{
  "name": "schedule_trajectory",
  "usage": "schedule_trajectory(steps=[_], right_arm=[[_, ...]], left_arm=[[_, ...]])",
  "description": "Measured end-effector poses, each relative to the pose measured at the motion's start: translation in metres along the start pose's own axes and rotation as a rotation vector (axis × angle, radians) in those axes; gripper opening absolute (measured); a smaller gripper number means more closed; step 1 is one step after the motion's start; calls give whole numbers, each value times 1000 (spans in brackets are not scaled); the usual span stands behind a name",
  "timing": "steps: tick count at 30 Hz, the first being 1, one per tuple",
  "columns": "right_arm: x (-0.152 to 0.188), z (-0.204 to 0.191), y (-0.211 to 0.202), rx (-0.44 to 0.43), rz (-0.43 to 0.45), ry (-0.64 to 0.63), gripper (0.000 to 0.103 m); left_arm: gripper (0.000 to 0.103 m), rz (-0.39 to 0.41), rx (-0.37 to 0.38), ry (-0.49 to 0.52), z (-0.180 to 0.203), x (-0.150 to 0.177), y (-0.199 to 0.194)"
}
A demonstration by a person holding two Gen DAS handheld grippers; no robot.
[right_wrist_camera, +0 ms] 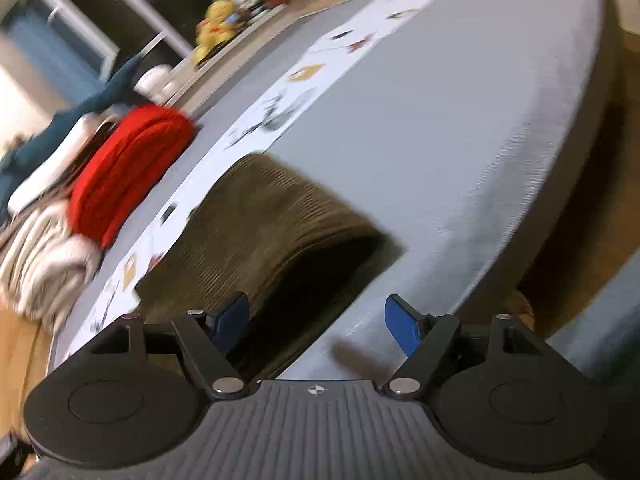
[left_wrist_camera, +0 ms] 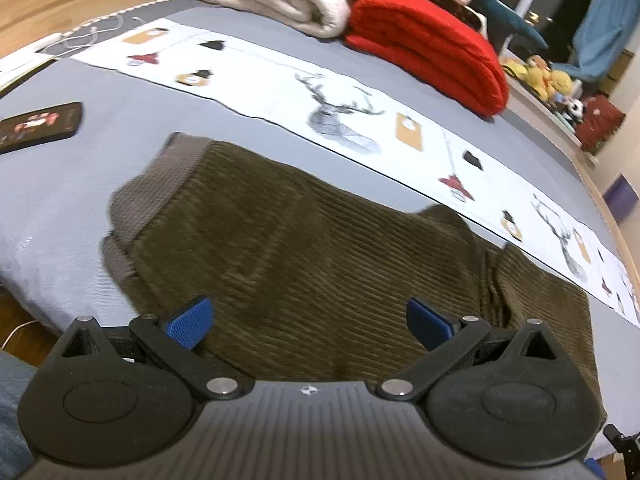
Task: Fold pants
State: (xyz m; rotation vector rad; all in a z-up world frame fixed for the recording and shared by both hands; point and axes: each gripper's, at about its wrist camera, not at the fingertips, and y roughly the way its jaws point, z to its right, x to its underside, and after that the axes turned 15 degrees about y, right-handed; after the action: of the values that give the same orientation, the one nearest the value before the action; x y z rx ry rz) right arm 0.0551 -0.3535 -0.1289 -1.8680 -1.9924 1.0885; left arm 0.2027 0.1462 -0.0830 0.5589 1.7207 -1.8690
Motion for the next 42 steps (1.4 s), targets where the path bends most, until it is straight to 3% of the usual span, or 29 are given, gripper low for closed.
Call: schedule_trajectory(steps=[7,11,14,18,22,25,27,32,36,40,42], right_arm=[[-18,-8,24,-22,15,39,78],[-16,-11,51,30,-16,11,85],[-8,-14,54,13,26,-19,89],[0,-25,58,-2,12,-47,98],[3,-28,62,4,30,-44,101],[1,-26,50,64,122,16,85],[-4,-24,44,117,237,36,87],[-28,-16,64,97,164,145,96],[-17,-27,72,127,182,15,96],[5,-47,81,108,70,-180,97],[10,-50,82,111,66,-223,97]], left_arm=[[103,10,-87,-69,-39,5,-7],[103,-9,-115,-126,-62,7,-4],[103,-27,-140,-147,-75,12,0],[103,-53,-152,-169,-87,16,6],[103,-65,-149,-200,-97,18,9],[103,-63,-148,-217,-102,17,9],[103,-63,-152,-217,-103,17,10],[103,-73,-138,-200,-101,17,15],[103,-75,-120,-200,-100,17,16],[103,-68,-107,-192,-97,16,15],[103,-62,-107,-184,-95,16,14]])
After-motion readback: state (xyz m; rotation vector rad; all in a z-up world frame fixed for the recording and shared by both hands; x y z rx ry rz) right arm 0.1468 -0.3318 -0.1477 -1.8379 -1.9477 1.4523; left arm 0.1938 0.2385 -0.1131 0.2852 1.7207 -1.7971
